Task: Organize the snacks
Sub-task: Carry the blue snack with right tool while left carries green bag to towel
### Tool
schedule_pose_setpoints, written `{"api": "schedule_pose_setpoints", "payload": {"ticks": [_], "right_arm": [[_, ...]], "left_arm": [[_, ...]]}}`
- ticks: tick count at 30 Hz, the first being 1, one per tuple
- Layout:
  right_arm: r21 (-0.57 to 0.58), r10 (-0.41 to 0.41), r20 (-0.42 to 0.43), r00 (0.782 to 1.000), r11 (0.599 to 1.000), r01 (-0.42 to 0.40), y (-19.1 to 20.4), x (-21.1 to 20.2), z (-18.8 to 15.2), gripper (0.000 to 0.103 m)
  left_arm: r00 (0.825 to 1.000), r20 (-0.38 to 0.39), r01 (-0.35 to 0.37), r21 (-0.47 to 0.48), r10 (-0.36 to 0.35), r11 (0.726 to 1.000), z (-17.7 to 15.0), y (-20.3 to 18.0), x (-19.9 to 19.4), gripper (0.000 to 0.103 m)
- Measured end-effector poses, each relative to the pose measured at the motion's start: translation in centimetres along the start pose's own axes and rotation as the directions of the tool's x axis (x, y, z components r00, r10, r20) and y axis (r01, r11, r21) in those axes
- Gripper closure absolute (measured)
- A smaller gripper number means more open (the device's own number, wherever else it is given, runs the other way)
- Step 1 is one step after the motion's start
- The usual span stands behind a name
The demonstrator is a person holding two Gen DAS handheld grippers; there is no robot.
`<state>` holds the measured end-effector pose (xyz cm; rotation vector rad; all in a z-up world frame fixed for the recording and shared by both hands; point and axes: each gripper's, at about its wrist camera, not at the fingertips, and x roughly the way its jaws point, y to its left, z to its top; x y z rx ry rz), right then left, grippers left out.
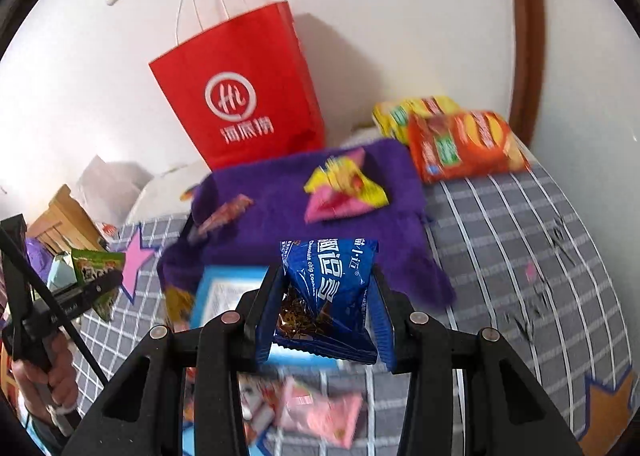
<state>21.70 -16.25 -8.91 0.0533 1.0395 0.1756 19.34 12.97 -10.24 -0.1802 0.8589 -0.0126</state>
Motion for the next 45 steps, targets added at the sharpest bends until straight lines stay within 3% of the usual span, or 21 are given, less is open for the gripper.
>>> {"api": "schedule_pose_setpoints", "payload": {"ticks": [7,19,25,30,45], "right_arm": [[0.014,0.042,0.009,0.999,0.999,-0.042,0.4,2.4,2.8,0.061],[0.044,0.045,0.000,0.999,0.998,-0.045,-1.7,7.4,5.7,0.061],[0.029,0.060,-0.019,0.998,0.998,-0.059,-2.4,10.4,5.0,0.061],[0.026,0.081,-0.032,0.996,0.996,-0.081,-2.7,11.3,3.9,0.061],[0.007,0.011,-0.060,0.998,1.000,-0.011,-2.9,13.8,2.1,0.061]], "left_arm": [[0.999,0.040,-0.001,0.030,0.000,1.000,2.8,-2.2,0.9,0.070],[0.998,0.060,0.013,0.046,-0.016,0.999,6.7,-5.0,3.8,0.070],[0.999,0.048,0.016,0.051,-0.019,0.999,7.5,-5.8,6.3,0.070],[1.000,-0.007,0.017,0.057,-0.017,0.998,7.1,-5.9,8.8,0.070],[0.999,-0.034,-0.012,0.065,0.015,0.998,6.5,-6.1,10.5,0.070]]}}
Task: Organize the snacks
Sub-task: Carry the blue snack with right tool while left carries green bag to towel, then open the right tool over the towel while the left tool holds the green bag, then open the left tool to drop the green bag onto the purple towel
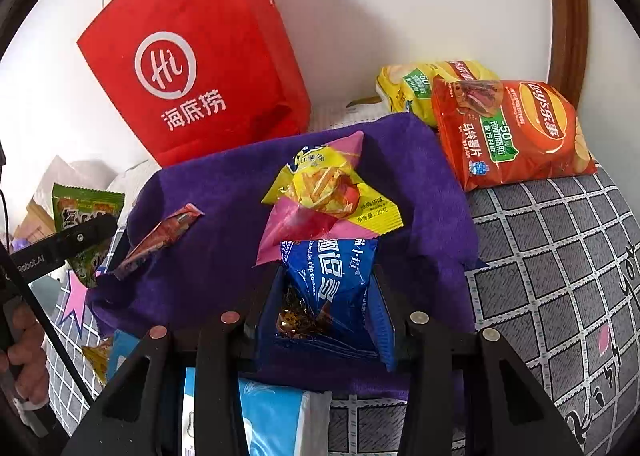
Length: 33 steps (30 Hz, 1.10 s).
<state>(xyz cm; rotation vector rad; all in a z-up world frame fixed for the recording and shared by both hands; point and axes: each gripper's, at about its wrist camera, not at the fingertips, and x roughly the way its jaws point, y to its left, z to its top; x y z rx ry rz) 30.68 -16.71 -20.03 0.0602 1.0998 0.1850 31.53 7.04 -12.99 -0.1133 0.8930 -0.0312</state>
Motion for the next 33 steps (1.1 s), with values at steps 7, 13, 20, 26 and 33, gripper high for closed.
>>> {"api": "schedule_pose_setpoints", "payload": {"ticks": [7,13,20,26,33], "right_arm": [[0.033,0.001,-0.004,1.000,0.999,-0.001,-1.0,0.2,0.0,0.061],[0.057,0.021,-0.013,1.000,0.998,-0.020,-1.3,0.5,0.0,0.060],[0.061,0.014,0.009,1.000,0.998,-0.015,-1.3,0.5,-0.1,0.042],[0.069,0.025,0.034,0.999,0.997,-0.027,-1.2,0.4,0.1,0.037],[0.109,0.043,0.028,0.999,0.993,-0.046,-2.0,0.3,0.2,0.037]], "left_arm": [[1.000,-0.024,-0.005,0.008,0.005,1.000,-0.4,-0.7,0.8,0.069],[0.999,-0.036,0.006,-0.003,-0.006,1.000,-0.6,-0.7,1.0,0.069],[0.999,-0.051,0.018,-0.034,-0.020,0.999,-0.6,-0.3,1.2,0.069],[0.998,-0.062,0.026,-0.061,-0.030,0.998,-0.5,0.2,1.1,0.069],[0.997,-0.067,0.025,-0.064,-0.029,0.998,-0.6,0.2,1.3,0.069]]}}
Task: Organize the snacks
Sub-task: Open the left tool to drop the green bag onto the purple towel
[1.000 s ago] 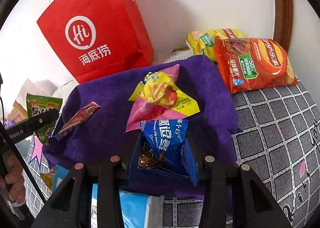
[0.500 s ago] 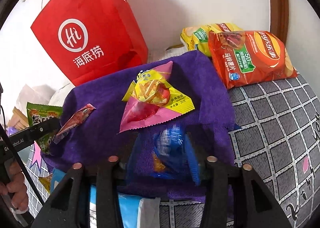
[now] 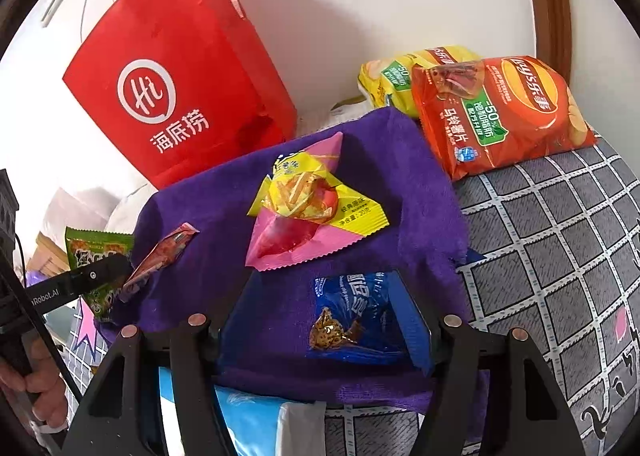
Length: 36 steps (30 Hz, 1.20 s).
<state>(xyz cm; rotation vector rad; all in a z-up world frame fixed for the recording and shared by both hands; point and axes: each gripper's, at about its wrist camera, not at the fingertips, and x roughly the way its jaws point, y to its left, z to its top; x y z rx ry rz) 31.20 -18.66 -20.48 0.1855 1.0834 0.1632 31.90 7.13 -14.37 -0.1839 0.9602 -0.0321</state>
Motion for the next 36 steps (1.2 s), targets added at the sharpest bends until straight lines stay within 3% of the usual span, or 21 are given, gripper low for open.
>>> {"api": "schedule_pose_setpoints", "payload": {"ticks": [25,36], "right_arm": [[0.037,0.034,-0.016,0.999,0.999,-0.033,-0.3,-0.2,0.1,0.037],[0.000,0.017,0.034,0.999,1.000,-0.017,0.3,-2.1,0.5,0.037]], "left_arm": [[0.999,0.022,0.043,-0.004,-0.043,0.999,0.0,-0.4,-0.1,0.069],[0.998,0.049,0.025,0.041,-0.027,0.999,0.2,-1.1,-1.8,0.055]]}}
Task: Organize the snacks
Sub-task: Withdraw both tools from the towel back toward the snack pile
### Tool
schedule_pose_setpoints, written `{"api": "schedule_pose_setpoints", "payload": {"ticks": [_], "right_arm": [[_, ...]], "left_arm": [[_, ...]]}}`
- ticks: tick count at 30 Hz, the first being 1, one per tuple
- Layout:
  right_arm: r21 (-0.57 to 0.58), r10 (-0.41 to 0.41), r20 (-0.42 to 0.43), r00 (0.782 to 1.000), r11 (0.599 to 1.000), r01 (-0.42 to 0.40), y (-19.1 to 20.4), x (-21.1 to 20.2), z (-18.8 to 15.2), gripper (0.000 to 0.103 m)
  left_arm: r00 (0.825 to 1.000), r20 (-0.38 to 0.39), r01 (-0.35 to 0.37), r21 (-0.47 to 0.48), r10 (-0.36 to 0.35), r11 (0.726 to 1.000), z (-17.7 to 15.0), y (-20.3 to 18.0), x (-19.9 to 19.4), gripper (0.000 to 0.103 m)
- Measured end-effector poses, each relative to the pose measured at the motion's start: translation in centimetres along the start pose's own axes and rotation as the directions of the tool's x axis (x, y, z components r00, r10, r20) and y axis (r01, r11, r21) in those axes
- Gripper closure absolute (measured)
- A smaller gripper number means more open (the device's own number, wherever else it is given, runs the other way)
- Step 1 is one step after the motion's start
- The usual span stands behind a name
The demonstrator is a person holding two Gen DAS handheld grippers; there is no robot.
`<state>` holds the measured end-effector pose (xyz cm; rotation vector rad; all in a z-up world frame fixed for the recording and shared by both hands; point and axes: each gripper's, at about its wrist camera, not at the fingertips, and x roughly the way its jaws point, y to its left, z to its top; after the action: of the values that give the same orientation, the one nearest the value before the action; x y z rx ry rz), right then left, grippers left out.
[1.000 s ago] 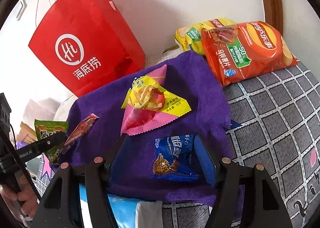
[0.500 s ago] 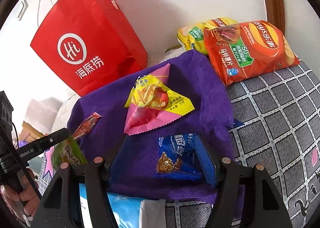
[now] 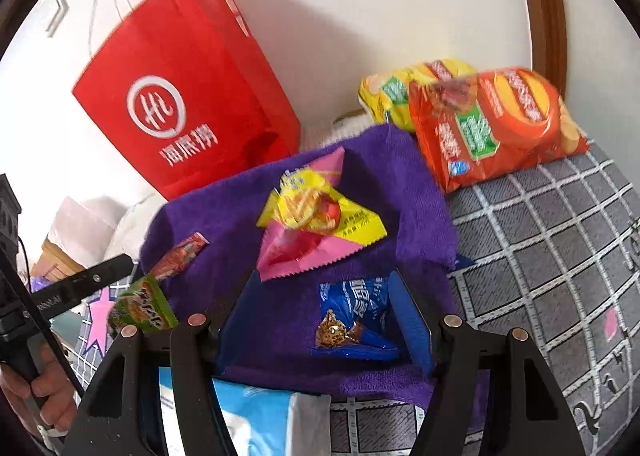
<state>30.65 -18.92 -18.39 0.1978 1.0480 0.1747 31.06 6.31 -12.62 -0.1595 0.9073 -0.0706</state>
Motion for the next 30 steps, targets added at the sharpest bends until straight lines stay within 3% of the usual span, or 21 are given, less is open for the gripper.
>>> {"api": "schedule_pose_setpoints", "payload": {"ticks": [8,14,18,24,26,30], "right_arm": [[-0.089,-0.059,0.062,0.996,0.994,0.065,2.1,-5.2,0.0,0.037],[-0.124,-0.204,0.053,0.978,0.970,0.209,2.5,-8.0,-2.5,0.036],[-0.121,-0.235,0.026,0.972,0.964,0.236,2.5,-9.9,-5.0,0.016],[-0.135,-0.289,0.050,0.956,0.946,0.294,2.7,-12.3,-8.8,0.014],[-0.116,-0.288,0.048,0.956,0.949,0.292,2.5,-12.7,-10.0,0.014],[-0.065,-0.199,-0.015,0.980,0.978,0.198,1.8,-12.0,-11.8,0.014]], "left_arm": [[1.000,0.018,0.018,0.034,-0.019,0.999,0.1,-0.9,-1.9,0.049],[0.998,0.044,0.050,0.049,-0.052,0.998,0.0,-1.6,-4.1,0.048],[0.995,0.074,0.064,0.074,-0.070,0.995,-0.2,-2.5,-6.1,0.047],[0.993,0.090,0.071,0.112,-0.081,0.991,-2.0,-2.8,-8.6,0.047],[0.994,0.088,0.060,0.118,-0.071,0.991,-2.9,-2.3,-9.3,0.047],[0.995,0.084,0.044,0.100,-0.053,0.994,-4.9,-0.3,-10.5,0.047]]}}
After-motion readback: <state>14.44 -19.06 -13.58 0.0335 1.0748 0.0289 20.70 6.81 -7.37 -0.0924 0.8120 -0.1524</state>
